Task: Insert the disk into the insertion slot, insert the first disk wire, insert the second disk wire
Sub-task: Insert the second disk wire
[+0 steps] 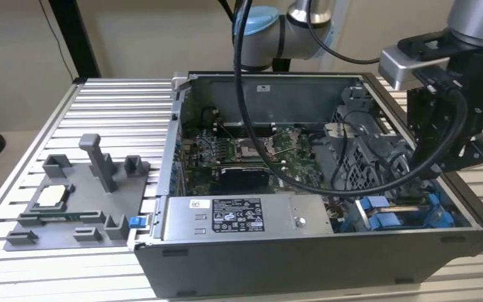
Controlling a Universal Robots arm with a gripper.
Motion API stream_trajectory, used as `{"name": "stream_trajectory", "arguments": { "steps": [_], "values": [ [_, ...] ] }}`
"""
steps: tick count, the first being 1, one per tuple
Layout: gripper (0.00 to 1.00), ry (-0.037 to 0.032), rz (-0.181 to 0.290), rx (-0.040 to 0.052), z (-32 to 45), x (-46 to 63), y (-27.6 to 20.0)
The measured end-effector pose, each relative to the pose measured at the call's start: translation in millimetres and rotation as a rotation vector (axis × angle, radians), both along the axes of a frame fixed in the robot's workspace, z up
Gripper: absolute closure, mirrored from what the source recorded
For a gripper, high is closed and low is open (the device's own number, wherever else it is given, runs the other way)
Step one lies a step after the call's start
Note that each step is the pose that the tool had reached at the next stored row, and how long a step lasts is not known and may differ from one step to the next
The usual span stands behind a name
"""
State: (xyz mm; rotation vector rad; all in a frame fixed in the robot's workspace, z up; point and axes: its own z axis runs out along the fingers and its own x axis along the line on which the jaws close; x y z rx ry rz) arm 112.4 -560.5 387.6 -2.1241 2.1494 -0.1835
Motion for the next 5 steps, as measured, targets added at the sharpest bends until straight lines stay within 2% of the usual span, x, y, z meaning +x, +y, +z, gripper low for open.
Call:
{"name": "stream_trajectory", "arguments": {
  "steps": [5],
  "values": [
    [0.00,0.0000,0.000,-0.0002,0.4,0.0,0.0]
  ]
}}
